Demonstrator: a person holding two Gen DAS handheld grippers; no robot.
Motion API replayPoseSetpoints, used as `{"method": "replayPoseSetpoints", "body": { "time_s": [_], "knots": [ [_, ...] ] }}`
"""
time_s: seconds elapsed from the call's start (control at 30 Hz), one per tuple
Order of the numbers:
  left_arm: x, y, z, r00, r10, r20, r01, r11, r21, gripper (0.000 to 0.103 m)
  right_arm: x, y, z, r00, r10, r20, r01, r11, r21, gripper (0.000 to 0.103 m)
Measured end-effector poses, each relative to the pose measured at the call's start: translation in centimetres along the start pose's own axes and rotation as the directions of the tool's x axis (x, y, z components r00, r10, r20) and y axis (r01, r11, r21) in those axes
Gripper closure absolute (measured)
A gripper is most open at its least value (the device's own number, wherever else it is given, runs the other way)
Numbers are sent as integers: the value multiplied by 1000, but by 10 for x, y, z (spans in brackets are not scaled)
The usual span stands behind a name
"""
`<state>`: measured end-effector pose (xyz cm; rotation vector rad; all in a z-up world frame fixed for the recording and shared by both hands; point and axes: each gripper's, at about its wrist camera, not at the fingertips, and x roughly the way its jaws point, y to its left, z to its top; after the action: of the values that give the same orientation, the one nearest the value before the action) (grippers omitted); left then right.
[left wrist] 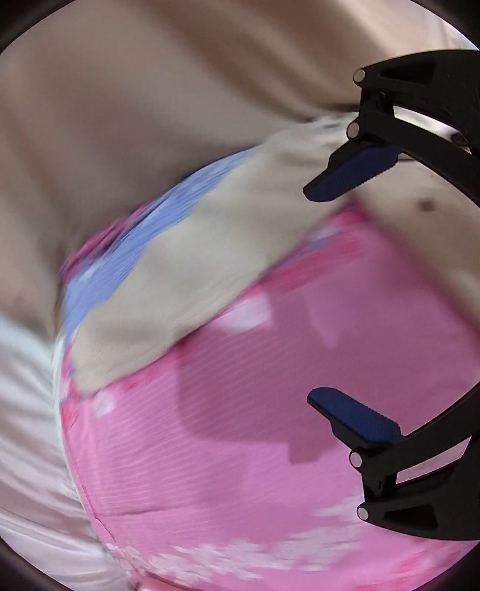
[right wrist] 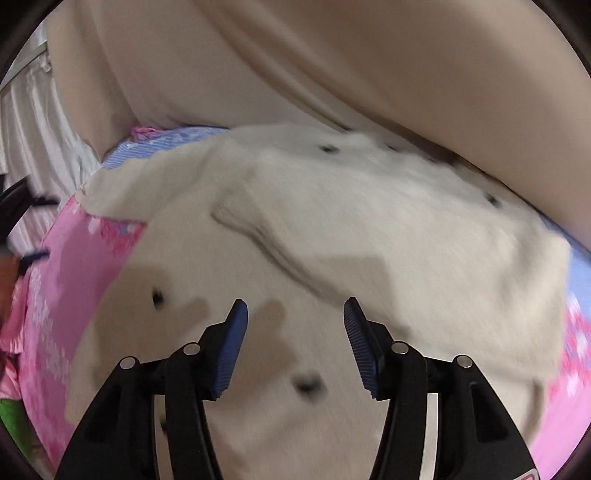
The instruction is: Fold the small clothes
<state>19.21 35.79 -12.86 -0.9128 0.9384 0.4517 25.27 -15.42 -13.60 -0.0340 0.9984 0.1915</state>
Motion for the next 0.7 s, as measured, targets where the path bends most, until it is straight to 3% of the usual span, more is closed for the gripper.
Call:
{"method": "replayPoseSetpoints", "body": {
  "time_s": [0.1, 0.17, 0.23, 0.3, 0.33, 0.4, 0.43, 0.47, 0.57, 0.7],
  "knots": [
    [23, 15, 58, 997, 45, 68, -42, 998, -45, 5, -28, -21, -38, 996, -77, -44, 79, 996, 38, 48],
    [39, 21, 83, 996, 34, 85, -29, 998, -64, 5, -45, -37, -59, 989, -122, -81, 129, 988, 84, 48],
    [60, 29, 106, 997, 47, 67, -41, 995, -88, 5, -54, -49, -77, 981, -154, -121, 170, 977, 132, 48],
    [76, 36, 119, 998, 7, 54, 0, 991, -132, 5, -60, -59, -92, 972, -170, -163, 201, 960, 193, 47],
    [76, 36, 122, 995, 8, 97, 6, 990, -140, 6, -61, -62, -99, 969, -169, -181, 207, 954, 216, 46],
    [81, 32, 127, 993, 23, 118, -8, 993, -120, 18, -62, -66, -113, 961, -186, -203, 232, 944, 235, 46],
    [81, 28, 126, 991, 32, 132, -19, 995, -98, 47, -62, -67, -117, 959, -188, -211, 236, 942, 237, 46],
    [85, 24, 128, 993, -23, 113, 31, 997, -70, 84, -62, -66, -120, 957, -195, -215, 244, 940, 237, 46],
    [78, 15, 124, 990, -46, 136, 56, 996, -74, 95, -62, -66, -122, 957, -197, -215, 248, 938, 242, 45],
    [38, -26, 112, 972, -128, 198, 122, 992, 42, 96, -70, -66, -128, 958, -207, -199, 252, 939, 235, 45]
  ]
}}
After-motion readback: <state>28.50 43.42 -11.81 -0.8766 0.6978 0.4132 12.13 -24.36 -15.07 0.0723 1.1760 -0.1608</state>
